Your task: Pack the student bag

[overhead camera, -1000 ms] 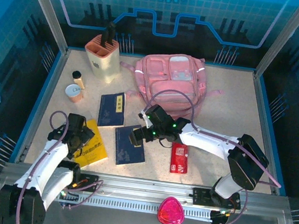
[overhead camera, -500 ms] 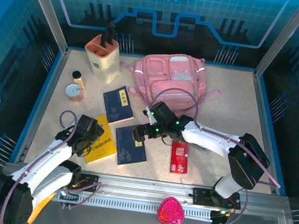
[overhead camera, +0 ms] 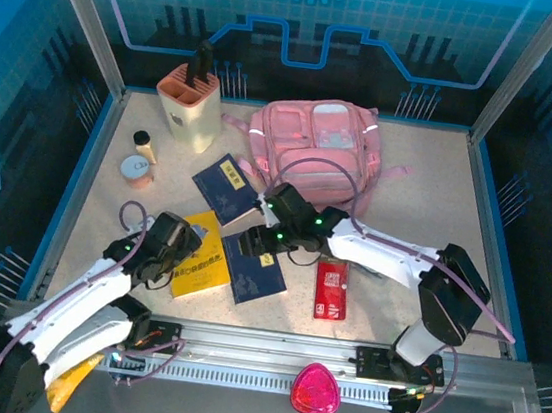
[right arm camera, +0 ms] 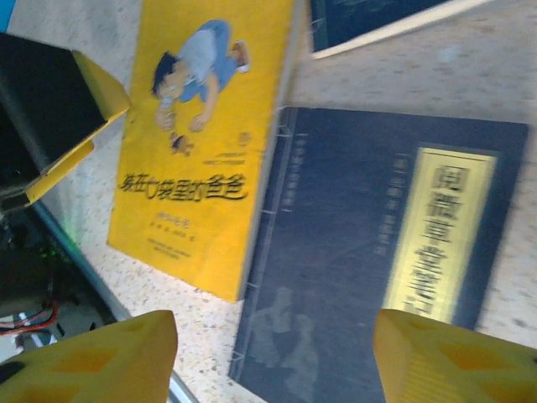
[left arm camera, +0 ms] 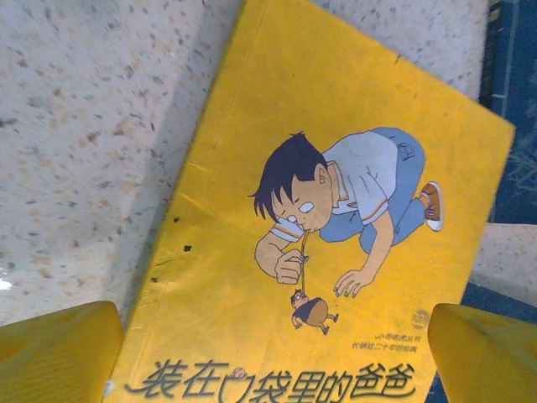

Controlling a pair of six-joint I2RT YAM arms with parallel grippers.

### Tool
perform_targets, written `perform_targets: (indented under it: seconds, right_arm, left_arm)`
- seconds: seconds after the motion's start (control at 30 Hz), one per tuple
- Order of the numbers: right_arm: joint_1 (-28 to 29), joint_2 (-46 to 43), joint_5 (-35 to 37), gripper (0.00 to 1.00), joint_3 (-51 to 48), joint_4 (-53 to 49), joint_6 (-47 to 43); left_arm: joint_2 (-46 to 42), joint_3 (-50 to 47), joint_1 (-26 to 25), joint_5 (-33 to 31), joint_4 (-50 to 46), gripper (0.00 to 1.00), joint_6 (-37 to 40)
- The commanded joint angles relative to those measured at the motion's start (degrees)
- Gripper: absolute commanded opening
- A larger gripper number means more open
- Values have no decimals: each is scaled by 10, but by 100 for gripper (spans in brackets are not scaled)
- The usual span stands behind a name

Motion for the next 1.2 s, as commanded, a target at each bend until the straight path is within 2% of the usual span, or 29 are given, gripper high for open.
perform_targets:
  seconds: [0.0, 0.3, 0.47, 0.8, 1.17]
  right_arm:
    - [28, 50, 1, 61, 42, -25, 22]
    - [51, 167, 32, 58, 125, -28, 30]
    - [59, 196, 45, 57, 149, -26, 30]
    - [65, 266, 53, 59, 216, -59, 19]
    - [83, 325, 32, 57, 297, -91, 7]
  left_arm:
    - [-40, 2, 11, -21, -68, 91, 38]
    - [-88, -14, 36, 0, -93, 94, 73]
    - [-85, -20, 56, 10, -78, 99, 94]
    - [-80, -35, 127, 76, -38, 99, 122]
    - [-60, -34, 177, 94, -29, 99, 135]
